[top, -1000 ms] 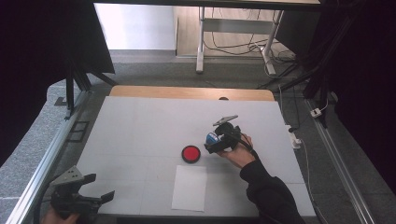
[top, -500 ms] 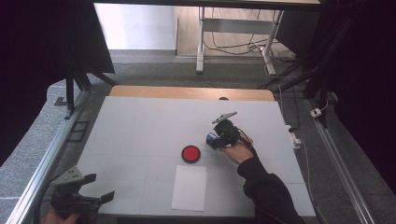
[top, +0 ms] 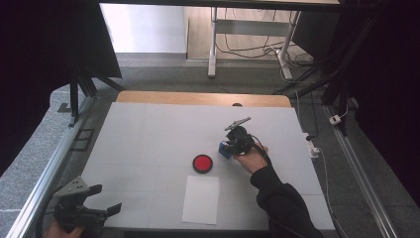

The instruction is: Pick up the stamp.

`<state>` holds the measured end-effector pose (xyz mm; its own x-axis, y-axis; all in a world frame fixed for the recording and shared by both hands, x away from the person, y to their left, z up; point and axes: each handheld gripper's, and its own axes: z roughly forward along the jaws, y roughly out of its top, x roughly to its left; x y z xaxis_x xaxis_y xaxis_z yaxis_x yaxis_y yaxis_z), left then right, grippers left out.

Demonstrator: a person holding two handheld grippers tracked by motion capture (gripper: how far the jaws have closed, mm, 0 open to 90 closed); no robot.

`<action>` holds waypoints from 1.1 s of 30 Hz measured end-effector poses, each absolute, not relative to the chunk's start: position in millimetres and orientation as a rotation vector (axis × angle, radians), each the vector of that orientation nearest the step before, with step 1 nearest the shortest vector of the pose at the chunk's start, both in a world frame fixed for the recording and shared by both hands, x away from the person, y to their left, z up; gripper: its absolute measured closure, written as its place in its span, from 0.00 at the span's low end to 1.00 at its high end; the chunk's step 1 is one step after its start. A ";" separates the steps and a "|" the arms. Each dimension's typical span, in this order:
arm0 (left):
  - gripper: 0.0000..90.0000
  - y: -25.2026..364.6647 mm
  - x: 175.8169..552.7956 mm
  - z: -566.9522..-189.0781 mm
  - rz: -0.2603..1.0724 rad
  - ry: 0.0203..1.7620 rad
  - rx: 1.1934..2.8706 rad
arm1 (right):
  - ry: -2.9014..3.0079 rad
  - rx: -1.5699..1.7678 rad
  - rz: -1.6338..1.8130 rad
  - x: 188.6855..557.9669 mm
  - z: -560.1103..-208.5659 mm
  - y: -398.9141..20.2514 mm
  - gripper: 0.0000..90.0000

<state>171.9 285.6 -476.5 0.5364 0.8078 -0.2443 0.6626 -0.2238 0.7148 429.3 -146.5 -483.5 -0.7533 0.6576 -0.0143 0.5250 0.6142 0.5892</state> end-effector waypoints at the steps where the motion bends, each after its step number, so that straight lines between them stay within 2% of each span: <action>1: 0.01 285.6 171.8 -476.5 0.226 1.192 1.960 | 2.614 0.979 0.843 429.1 -483.2 -146.5 0.80; 33: 0.01 285.3 171.5 -476.2 0.227 1.182 1.961 | 2.594 0.842 0.990 393.0 -450.4 -162.5 0.80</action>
<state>171.5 285.3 -476.2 0.5438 0.8034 -0.2424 0.6562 -0.2271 0.7196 393.0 -162.5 -450.4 -0.8052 0.5928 -0.0177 0.4303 0.6044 0.6705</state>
